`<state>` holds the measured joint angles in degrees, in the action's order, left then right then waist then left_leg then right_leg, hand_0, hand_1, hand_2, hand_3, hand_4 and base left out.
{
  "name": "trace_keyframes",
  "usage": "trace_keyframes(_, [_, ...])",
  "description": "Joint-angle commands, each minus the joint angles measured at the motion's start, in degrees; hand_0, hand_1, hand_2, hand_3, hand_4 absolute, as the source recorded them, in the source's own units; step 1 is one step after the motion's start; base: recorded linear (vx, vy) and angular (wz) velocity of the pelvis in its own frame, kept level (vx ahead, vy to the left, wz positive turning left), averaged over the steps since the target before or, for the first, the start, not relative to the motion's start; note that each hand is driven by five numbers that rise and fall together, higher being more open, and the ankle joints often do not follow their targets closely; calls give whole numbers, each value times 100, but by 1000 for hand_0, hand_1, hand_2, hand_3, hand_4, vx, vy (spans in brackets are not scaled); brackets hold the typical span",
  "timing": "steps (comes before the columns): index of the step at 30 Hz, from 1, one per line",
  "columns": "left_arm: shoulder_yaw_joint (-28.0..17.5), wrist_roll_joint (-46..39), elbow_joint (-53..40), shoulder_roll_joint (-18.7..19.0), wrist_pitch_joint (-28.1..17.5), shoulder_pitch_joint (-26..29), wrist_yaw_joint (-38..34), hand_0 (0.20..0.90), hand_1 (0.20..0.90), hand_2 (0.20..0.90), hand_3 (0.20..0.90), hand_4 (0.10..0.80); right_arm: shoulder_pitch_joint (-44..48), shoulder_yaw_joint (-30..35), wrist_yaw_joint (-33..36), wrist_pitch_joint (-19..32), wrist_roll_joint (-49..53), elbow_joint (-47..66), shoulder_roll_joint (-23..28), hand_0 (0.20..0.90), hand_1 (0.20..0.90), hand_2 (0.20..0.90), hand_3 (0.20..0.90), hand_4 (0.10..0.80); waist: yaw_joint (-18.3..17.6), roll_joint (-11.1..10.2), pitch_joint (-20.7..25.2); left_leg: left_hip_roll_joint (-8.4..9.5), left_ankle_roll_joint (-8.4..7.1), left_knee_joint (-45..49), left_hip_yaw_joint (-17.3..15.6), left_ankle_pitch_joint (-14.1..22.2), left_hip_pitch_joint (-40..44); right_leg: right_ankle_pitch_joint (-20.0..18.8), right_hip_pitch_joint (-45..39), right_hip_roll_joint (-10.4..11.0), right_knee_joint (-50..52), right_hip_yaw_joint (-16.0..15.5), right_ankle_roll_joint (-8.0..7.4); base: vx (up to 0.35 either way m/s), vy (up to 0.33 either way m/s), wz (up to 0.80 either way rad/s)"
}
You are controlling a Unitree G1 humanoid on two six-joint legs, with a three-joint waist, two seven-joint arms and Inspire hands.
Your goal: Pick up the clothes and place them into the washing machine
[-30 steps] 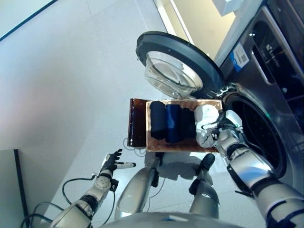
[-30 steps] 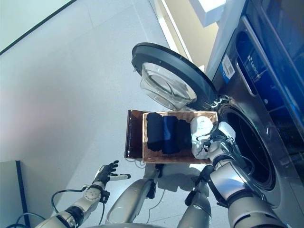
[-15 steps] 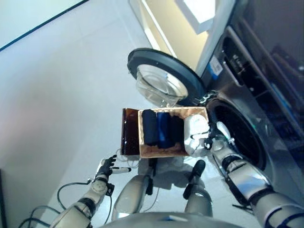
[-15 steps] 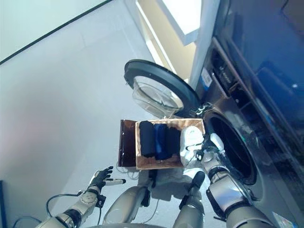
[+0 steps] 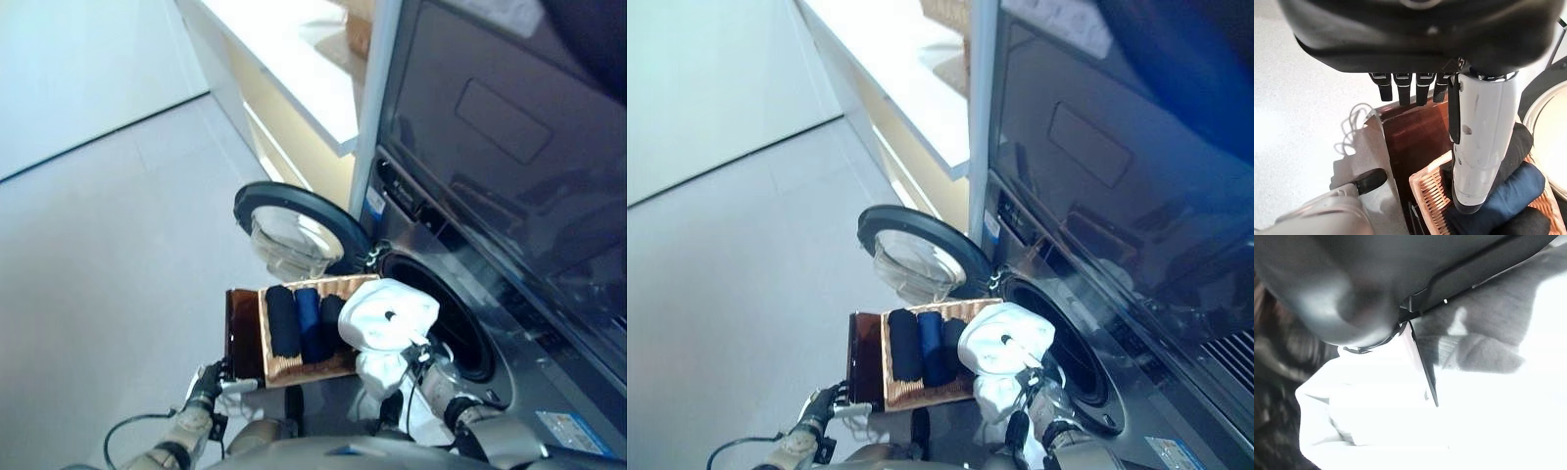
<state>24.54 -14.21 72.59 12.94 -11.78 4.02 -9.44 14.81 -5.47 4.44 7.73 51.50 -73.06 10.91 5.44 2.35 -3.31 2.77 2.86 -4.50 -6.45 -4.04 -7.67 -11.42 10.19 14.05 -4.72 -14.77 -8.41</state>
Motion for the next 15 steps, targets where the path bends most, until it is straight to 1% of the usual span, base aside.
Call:
trace_keyframes(1, [-115,-338,379,-47,-346,373,-37,900,900,900,900,800,475,236,-388,583,1029,537,-49,200,200,200,200,300,14,171,-128,-40,-466,226,171,201,-399,529,-91,-45,140,94,79,-183,-9,-1])
trace_keyframes(3, [28,-570,181,-80,-471,441,-56,900,900,900,900,800,639,403,-313,820,1442,752,-99,200,200,200,200,300,-33,235,-459,-72,-448,777,156,322,-789,625,244,-28,515,169,155,-291,-18,5])
trace_keyframes(4, [94,-715,96,-93,-506,490,-63,900,900,900,900,800,751,459,-311,902,1679,844,-132,200,200,200,200,300,-63,262,-651,-96,-431,1090,149,392,-1033,700,482,-45,813,214,219,-361,-35,9])
trace_keyframes(5, [191,-859,-27,-97,-549,558,-69,900,900,900,900,800,899,444,-312,997,1864,964,-139,200,200,200,200,300,-96,299,-878,-133,-429,1409,142,458,-1330,827,799,-75,1173,267,294,-342,-24,8])
trace_keyframes(6, [245,-946,-63,-86,-550,595,-58,900,900,900,900,800,1058,426,-244,1096,1963,1085,-141,200,200,200,200,300,-111,324,-997,-179,-428,1675,151,517,-1597,962,1129,-89,1545,307,337,-288,-25,8])
trace_keyframes(8, [378,-1035,-100,-43,-543,692,-63,900,900,900,900,800,1305,479,-169,1246,2260,1319,-137,200,200,200,200,300,-156,331,-1082,-232,-466,2234,129,671,-2122,1183,1581,-106,2069,366,410,-138,-49,2])
trace_keyframes(9, [379,-1081,-165,-37,-538,688,-40,900,900,900,900,800,1348,558,-129,1312,2334,1356,-106,200,200,200,200,300,-168,343,-1046,-290,-537,2490,178,925,-2280,1418,1716,-112,2308,421,377,-62,-67,6])
trace_keyframes(13, [398,-1256,-294,41,-510,743,-37,900,900,900,900,800,1968,733,99,1728,2621,1601,29,200,200,200,200,300,-148,447,-1120,-506,-592,3525,196,1260,-3262,1723,2709,-171,3293,493,496,-144,-18,3])
trace_keyframes(15, [416,-1288,-294,60,-483,718,-33,900,900,900,900,800,2273,802,190,1832,2670,1557,129,200,200,200,200,300,-113,498,-1097,-575,-590,3788,202,1353,-3652,1790,3102,-193,3510,524,516,-132,18,-13])
